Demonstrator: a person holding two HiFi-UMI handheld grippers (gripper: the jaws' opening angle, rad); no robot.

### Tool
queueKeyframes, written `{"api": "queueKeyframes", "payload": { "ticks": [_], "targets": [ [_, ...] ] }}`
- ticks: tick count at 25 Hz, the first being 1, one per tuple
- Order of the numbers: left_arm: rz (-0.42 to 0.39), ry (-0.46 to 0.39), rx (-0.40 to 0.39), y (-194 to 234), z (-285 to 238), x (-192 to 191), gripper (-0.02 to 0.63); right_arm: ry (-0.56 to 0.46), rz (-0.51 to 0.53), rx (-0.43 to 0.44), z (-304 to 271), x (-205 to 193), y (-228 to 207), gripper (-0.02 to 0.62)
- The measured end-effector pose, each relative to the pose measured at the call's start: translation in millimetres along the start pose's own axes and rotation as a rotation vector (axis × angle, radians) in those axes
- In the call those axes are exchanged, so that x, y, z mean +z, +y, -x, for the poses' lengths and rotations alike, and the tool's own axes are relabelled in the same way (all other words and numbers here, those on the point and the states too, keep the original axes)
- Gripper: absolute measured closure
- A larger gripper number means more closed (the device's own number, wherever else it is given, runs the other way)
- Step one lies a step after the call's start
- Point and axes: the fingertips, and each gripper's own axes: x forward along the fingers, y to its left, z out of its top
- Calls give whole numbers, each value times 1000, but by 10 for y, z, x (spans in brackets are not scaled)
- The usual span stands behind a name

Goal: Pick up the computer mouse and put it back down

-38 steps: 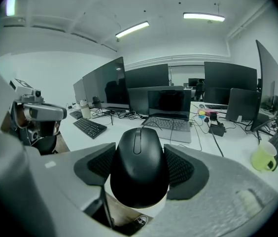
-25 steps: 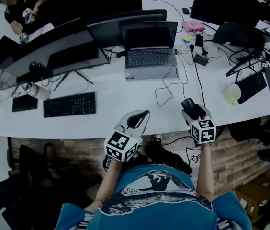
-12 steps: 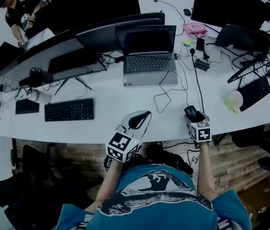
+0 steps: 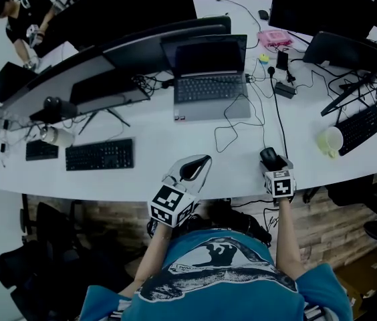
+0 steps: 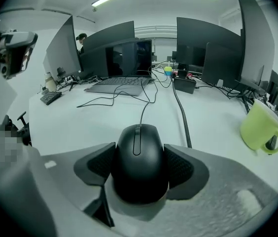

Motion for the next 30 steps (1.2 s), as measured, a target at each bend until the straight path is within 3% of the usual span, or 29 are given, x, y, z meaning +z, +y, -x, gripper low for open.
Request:
{"api": "queueKeyframes", "payload": {
  "ticks": [6, 8, 14, 21, 30],
  "targets": [
    [-5, 2, -6, -8, 26, -15, 588, -6, -31, -2, -8, 22, -24, 265],
    [-5, 2, -12, -15, 57, -28, 588, -34, -57, -4, 27, 67, -12, 230],
    [-1, -1, -18, -11, 188, -67, 588, -124, -89, 12, 247, 248, 84, 232],
    [5, -9, -32, -33, 433, -163, 588, -257, -71, 38, 673, 600, 434, 296],
    [18, -31, -52, -75, 904, -366, 588, -389, -18, 153, 1244, 965, 1379, 361]
  ]
}}
